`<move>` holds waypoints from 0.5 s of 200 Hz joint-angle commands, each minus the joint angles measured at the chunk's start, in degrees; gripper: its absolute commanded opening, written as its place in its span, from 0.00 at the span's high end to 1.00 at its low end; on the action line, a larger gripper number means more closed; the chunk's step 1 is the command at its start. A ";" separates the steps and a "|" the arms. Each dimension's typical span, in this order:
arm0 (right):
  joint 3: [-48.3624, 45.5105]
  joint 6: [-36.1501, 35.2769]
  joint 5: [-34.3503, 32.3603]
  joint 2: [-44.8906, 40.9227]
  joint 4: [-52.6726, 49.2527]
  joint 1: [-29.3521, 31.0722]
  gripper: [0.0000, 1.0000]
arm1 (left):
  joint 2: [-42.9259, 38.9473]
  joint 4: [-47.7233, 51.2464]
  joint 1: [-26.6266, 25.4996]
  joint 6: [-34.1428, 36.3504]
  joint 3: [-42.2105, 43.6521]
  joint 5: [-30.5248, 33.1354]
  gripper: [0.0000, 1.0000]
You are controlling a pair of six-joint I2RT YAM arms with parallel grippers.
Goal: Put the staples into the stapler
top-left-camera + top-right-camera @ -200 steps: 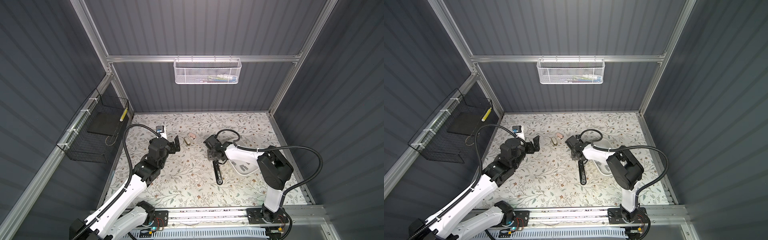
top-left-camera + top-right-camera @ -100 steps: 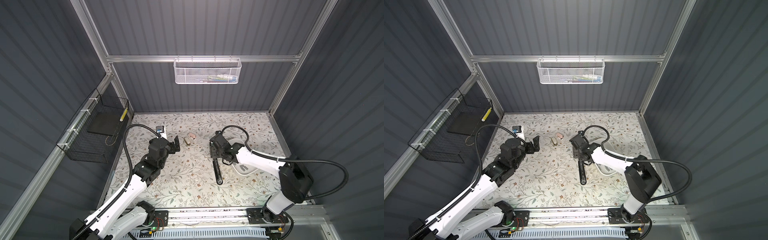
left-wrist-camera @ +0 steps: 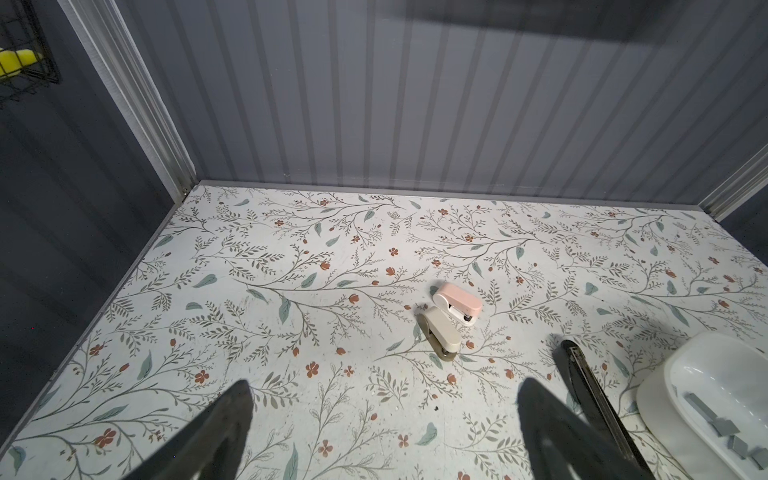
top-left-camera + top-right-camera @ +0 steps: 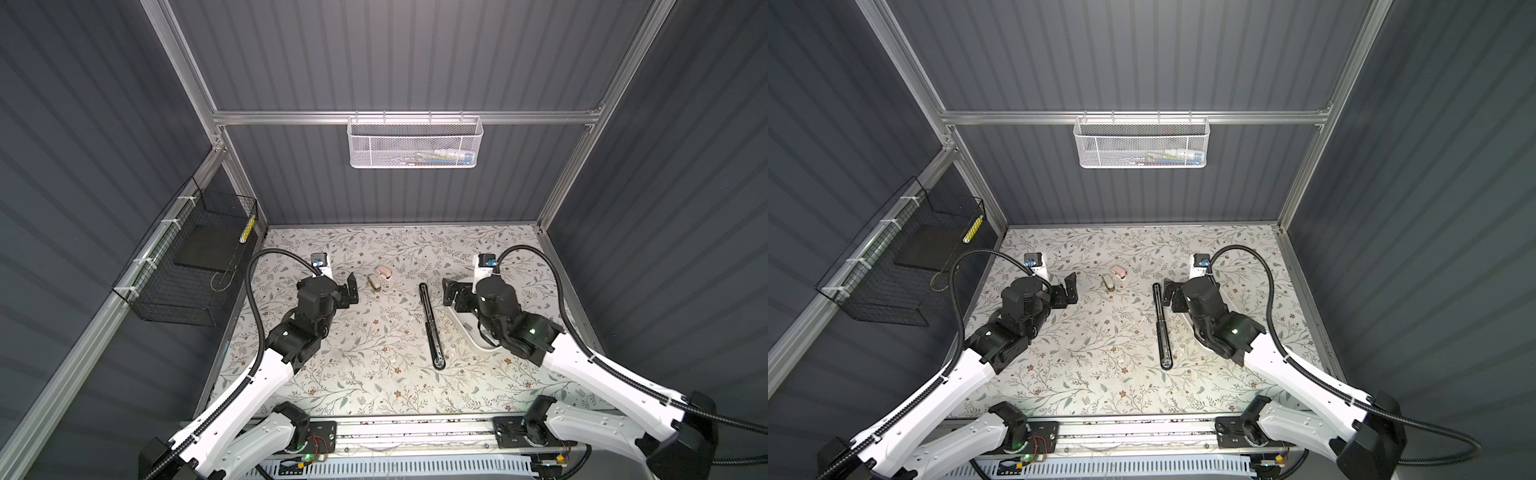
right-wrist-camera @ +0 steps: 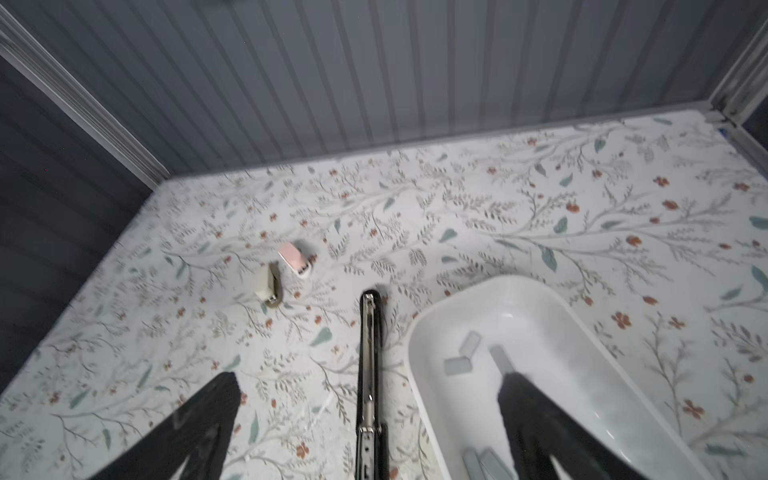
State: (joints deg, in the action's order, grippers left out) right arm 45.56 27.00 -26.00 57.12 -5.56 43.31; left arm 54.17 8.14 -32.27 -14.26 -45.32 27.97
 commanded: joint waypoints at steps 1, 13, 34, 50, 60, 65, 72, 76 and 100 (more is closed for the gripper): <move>-5.06 -6.14 5.85 -3.17 11.45 -0.23 0.01 | 1.39 1.09 -0.07 -0.83 -2.18 1.30 0.01; -4.27 -11.67 11.88 -3.45 11.26 -0.24 0.01 | 2.22 1.75 -0.07 -1.71 -2.66 3.00 0.01; -0.04 -10.22 8.28 -2.29 3.47 -0.41 0.01 | 3.47 2.13 -0.07 -2.27 -2.78 5.45 0.01; 1.42 -9.34 6.02 -1.33 0.66 -0.81 0.01 | 5.50 1.94 -0.07 -0.65 -3.99 2.02 0.00; 0.97 -9.68 5.82 -1.01 0.65 -0.95 0.01 | 7.44 1.83 -0.07 -0.39 -5.04 -0.36 0.01; 0.77 -9.92 5.52 -0.81 0.52 -1.02 0.01 | 8.52 1.45 -0.07 -0.46 -5.53 -1.46 0.01; 0.52 -10.03 4.62 -0.55 0.23 -1.18 0.01 | 10.35 0.64 -0.04 -0.64 -6.36 -3.65 0.01; 0.50 -10.04 4.42 -0.45 0.01 -1.27 0.01 | 11.47 -0.15 -0.07 -0.59 -6.99 -5.19 0.01; -0.68 -10.87 3.31 -0.88 0.30 -1.91 0.01 | 18.96 -1.28 -0.07 -0.21 -14.66 -12.93 0.01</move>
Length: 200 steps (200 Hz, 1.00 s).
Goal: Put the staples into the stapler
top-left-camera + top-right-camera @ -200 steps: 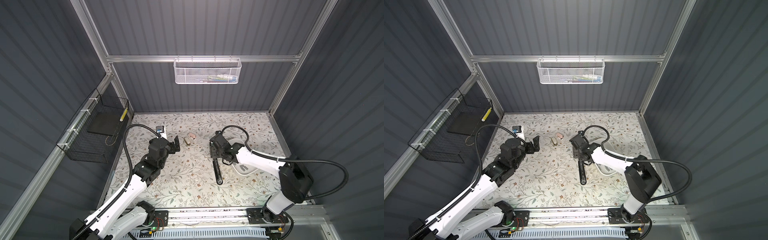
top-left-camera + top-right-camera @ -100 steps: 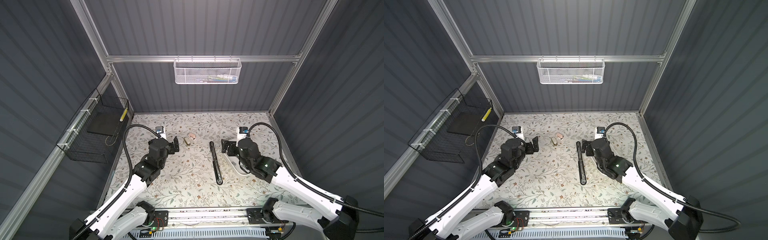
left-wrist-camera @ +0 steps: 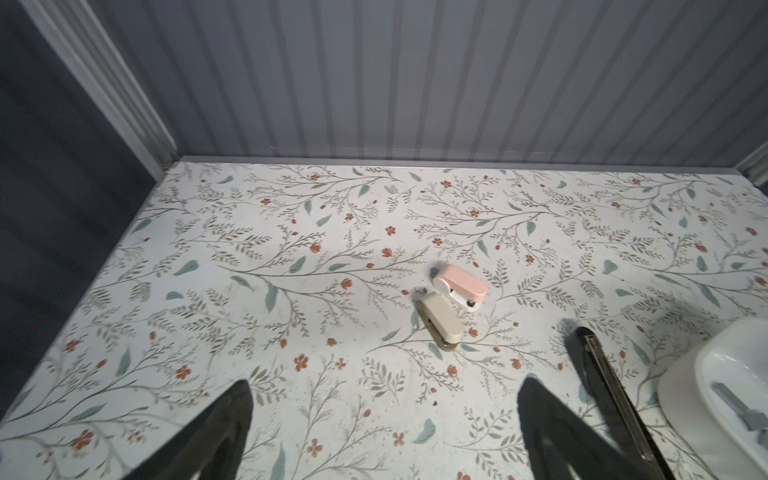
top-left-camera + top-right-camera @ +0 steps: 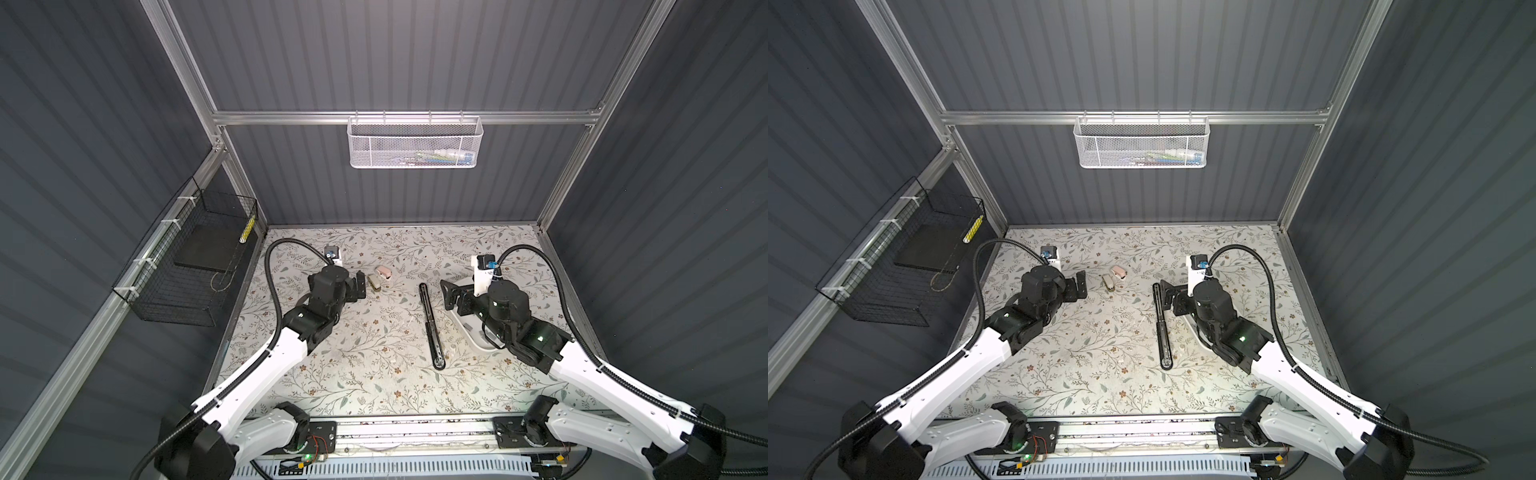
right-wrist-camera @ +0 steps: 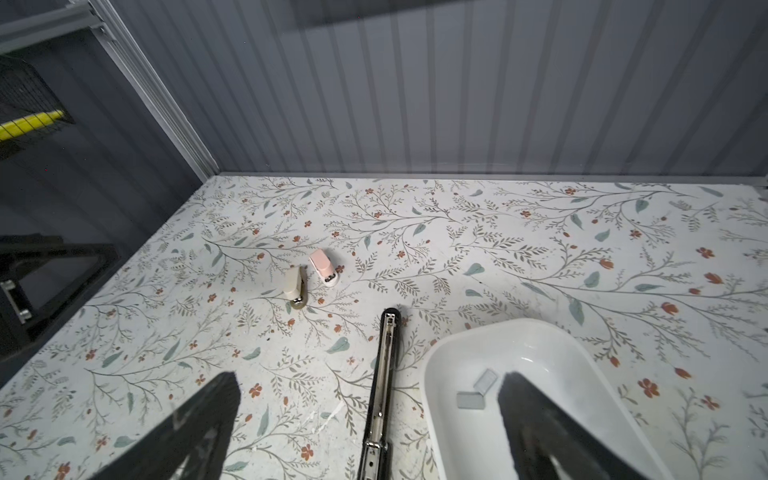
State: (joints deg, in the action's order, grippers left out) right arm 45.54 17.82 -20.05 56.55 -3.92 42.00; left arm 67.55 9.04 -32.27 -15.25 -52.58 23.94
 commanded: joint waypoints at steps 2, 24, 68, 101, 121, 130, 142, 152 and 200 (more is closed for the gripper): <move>-0.83 -1.73 -2.91 -0.37 -1.19 -0.65 0.01 | 6.17 -2.18 -0.07 0.99 -8.23 -9.24 0.01; -4.31 -1.70 -5.87 -2.57 1.40 -1.80 0.01 | 10.67 -5.20 -0.07 11.86 -13.96 -10.08 0.01; -7.85 1.84 -4.93 -4.88 2.09 -7.97 0.01 | 17.91 -20.46 -0.07 49.32 -13.36 -9.18 0.01; -7.82 2.91 -3.59 -4.31 1.87 -9.51 0.01 | 24.20 -6.77 0.78 74.70 -17.95 -18.55 0.18; -7.57 3.60 -3.11 -3.41 2.21 -9.73 0.01 | 26.62 1.41 2.22 80.49 -20.85 -25.24 0.15; -7.43 3.92 -2.78 -3.00 2.12 -9.97 0.01 | 28.09 6.38 3.08 82.06 -23.31 -29.43 0.15; -7.31 4.31 -2.38 -2.69 1.99 -10.16 0.01 | 30.42 12.58 3.78 84.61 -26.59 -32.79 0.15; -7.36 4.71 -2.15 -2.68 1.84 -10.33 0.01 | 32.24 16.46 4.13 87.45 -27.92 -34.12 0.17; -9.02 6.15 -1.33 -3.56 2.35 -12.00 0.01 | 41.49 24.74 6.69 95.02 -37.86 -41.00 0.23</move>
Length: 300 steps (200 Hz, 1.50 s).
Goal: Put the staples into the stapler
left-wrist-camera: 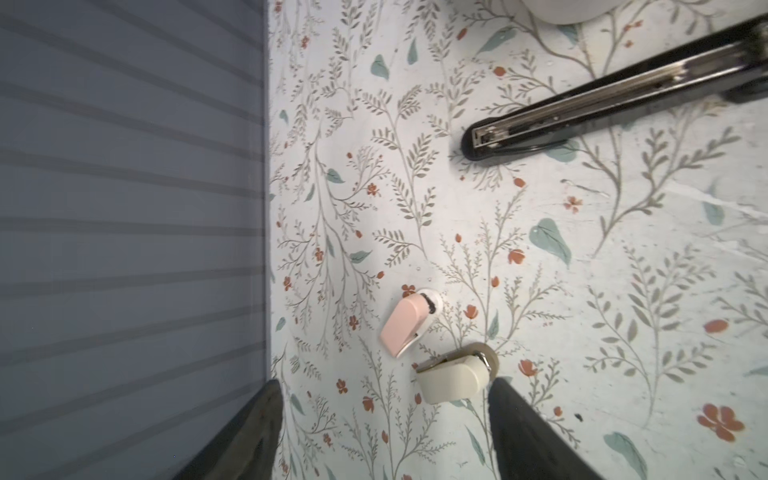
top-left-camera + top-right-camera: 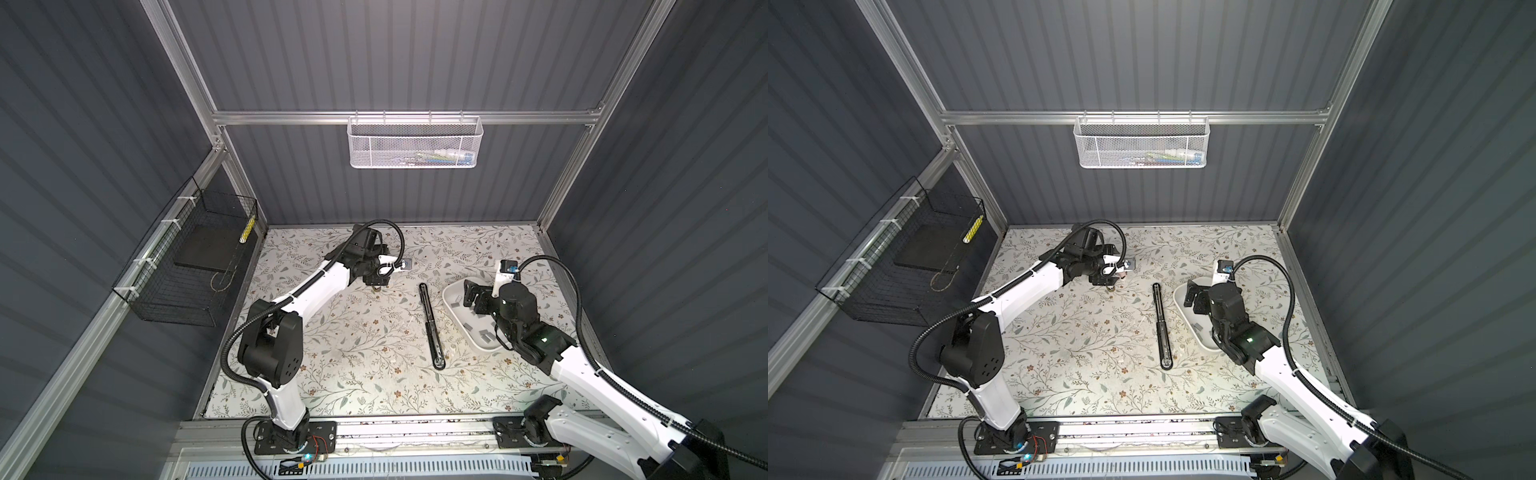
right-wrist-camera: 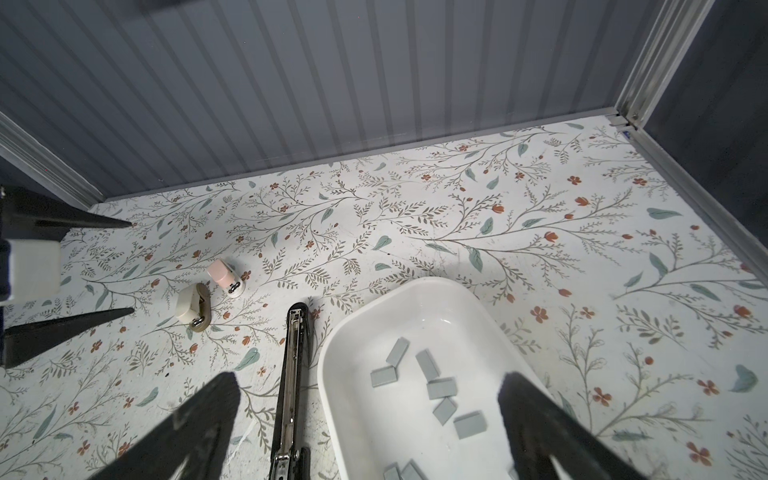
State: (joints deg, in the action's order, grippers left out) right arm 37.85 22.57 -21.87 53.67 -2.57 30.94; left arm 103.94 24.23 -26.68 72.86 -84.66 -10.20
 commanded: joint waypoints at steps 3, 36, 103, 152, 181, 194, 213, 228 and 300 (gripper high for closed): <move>-1.41 1.47 0.51 -0.67 0.99 -1.15 0.01 | 5.84 9.67 1.10 7.13 -6.31 -6.81 0.23; -0.59 1.73 0.75 -0.89 -0.81 -2.51 0.01 | 13.36 13.54 1.43 11.35 -13.44 -6.75 0.27; -1.70 1.95 1.32 -2.34 -0.55 -3.79 0.01 | 24.42 19.97 2.05 16.55 -22.29 -7.14 0.34; -1.85 2.22 1.57 -2.21 -0.77 -4.15 0.01 | 29.11 18.80 2.26 16.18 -26.47 -5.15 0.35; -1.80 2.37 2.03 -1.66 -0.59 -4.32 0.01 | 29.25 17.35 3.27 15.72 -27.13 -6.16 0.34; -1.67 2.57 2.39 -1.29 -0.55 -4.35 0.01 | 29.19 17.22 3.64 15.69 -27.31 -6.20 0.34; -1.51 2.72 2.85 -0.63 -0.54 -4.44 0.01 | 29.12 16.29 4.08 15.98 -27.14 -5.75 0.34; -1.23 2.73 3.14 -0.28 -0.75 -4.42 0.01 | 29.29 15.69 4.34 15.92 -27.13 -5.23 0.34; -1.18 2.92 3.49 -0.15 -0.95 -4.53 0.01 | 31.15 14.05 4.27 17.21 -26.87 -2.17 0.38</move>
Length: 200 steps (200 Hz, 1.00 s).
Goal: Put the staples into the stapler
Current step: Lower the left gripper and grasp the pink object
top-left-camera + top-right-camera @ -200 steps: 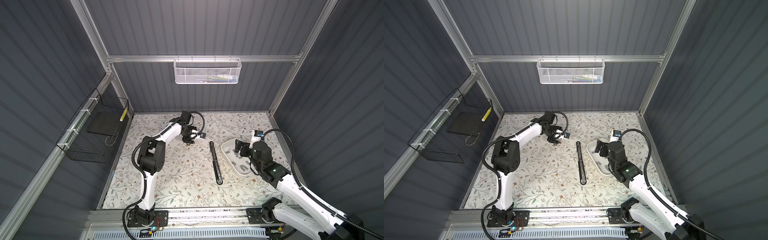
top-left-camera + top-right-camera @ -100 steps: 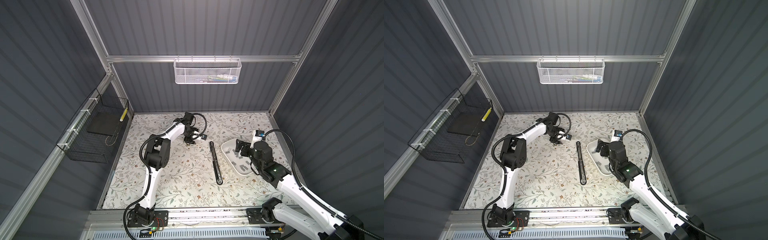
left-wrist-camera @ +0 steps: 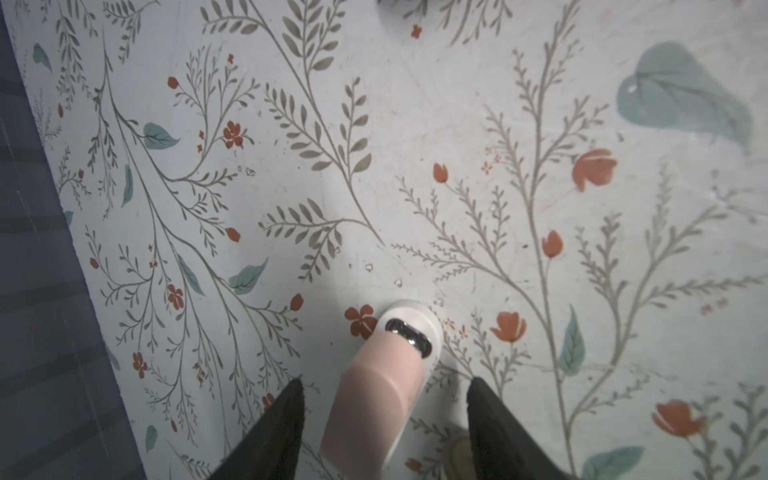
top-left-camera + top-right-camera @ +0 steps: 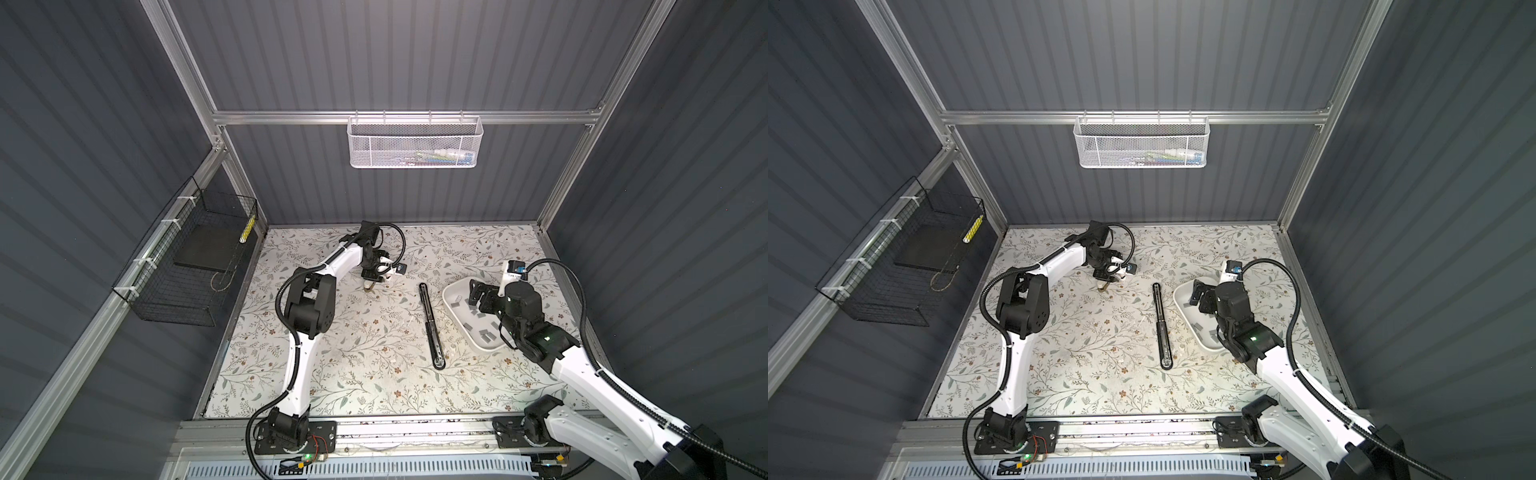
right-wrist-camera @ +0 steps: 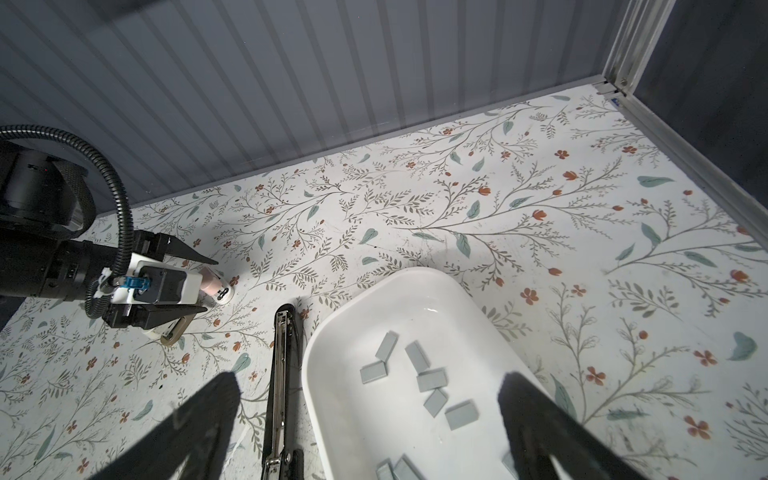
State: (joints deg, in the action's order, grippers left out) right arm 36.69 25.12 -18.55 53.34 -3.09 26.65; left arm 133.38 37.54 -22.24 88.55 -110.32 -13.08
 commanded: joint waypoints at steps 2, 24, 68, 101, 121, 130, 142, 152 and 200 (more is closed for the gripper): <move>-0.01 0.32 0.13 0.18 -0.42 -0.21 0.01 | 1.71 0.77 -0.17 1.68 -1.15 0.61 0.38; 0.08 0.36 0.19 0.34 -0.42 -0.31 0.01 | 1.97 0.91 -0.26 2.22 -1.37 0.25 0.40; 0.22 0.38 0.30 0.69 -0.40 -0.32 0.01 | 2.41 1.11 -0.35 2.68 -1.74 0.14 0.50; 0.21 0.45 0.52 0.89 -0.29 -0.38 0.01 | 1.81 1.00 -0.35 2.58 -1.22 -0.52 0.65; 0.26 0.52 0.76 1.13 -0.29 -0.38 0.01 | 1.19 1.13 -0.35 3.02 -0.62 -1.01 0.65; 0.31 0.53 0.85 1.23 -0.30 -0.38 0.01 | 0.90 1.20 -0.32 2.94 -0.55 -1.06 0.63; 0.27 0.56 0.92 1.35 -0.28 -0.47 0.01 | 0.34 1.22 -0.30 2.85 -0.20 -1.19 0.59; 0.29 0.58 0.93 1.39 -0.29 -0.47 0.01 | -0.26 1.13 -0.30 2.85 0.39 -1.57 0.54; 0.35 0.56 0.95 0.99 -0.69 -0.55 0.01 | -2.16 0.87 -0.35 3.20 2.22 -2.09 0.57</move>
State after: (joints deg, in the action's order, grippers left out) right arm 36.69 25.50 -17.74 54.70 -3.16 26.39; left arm 134.26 36.75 -22.46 91.11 -109.65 -13.72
